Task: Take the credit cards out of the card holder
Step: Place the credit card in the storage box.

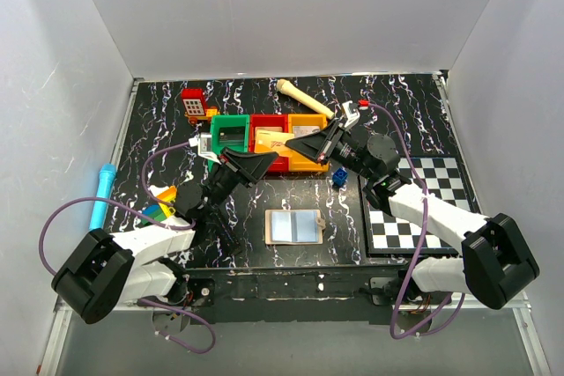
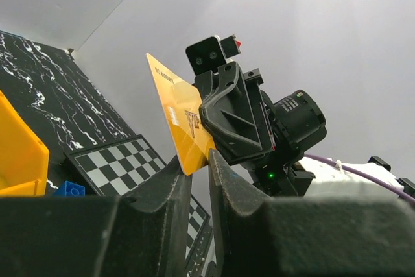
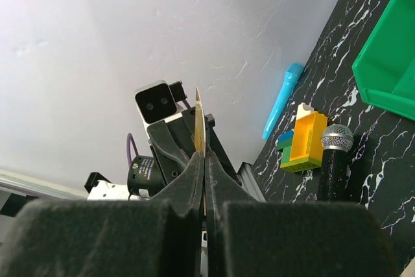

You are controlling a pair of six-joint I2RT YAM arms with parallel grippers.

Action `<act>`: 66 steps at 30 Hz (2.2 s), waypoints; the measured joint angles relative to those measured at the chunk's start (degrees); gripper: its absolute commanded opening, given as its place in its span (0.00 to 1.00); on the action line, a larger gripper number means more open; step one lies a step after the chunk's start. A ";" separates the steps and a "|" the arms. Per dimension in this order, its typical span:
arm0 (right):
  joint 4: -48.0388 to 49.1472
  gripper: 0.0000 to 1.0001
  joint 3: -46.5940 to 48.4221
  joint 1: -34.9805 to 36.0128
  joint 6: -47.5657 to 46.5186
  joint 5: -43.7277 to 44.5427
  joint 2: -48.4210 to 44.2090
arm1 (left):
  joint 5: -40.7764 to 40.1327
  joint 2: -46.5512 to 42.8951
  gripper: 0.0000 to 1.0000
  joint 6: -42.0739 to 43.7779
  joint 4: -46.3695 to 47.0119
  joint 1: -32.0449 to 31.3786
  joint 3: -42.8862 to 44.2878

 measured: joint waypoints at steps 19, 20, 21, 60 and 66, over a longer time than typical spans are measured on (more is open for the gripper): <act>0.35 0.01 0.00 0.00 0.28 -0.92 0.33 | -0.04 0.28 0.07 0.22 0.15 0.00 0.55; 0.35 0.01 0.00 0.00 0.28 -0.94 0.37 | -0.02 0.28 0.04 0.17 0.20 0.00 0.55; 0.35 0.01 0.00 0.00 0.28 -0.98 0.42 | -0.04 0.28 0.01 0.17 0.22 0.00 0.55; -52.59 0.48 5.14 -6.19 -30.80 3.52 -24.90 | 2.97 27.69 0.00 -11.02 -38.69 14.14 25.83; -53.81 0.48 3.63 -6.25 -31.30 3.69 -26.05 | 4.17 32.83 0.00 -12.94 -38.88 15.15 28.30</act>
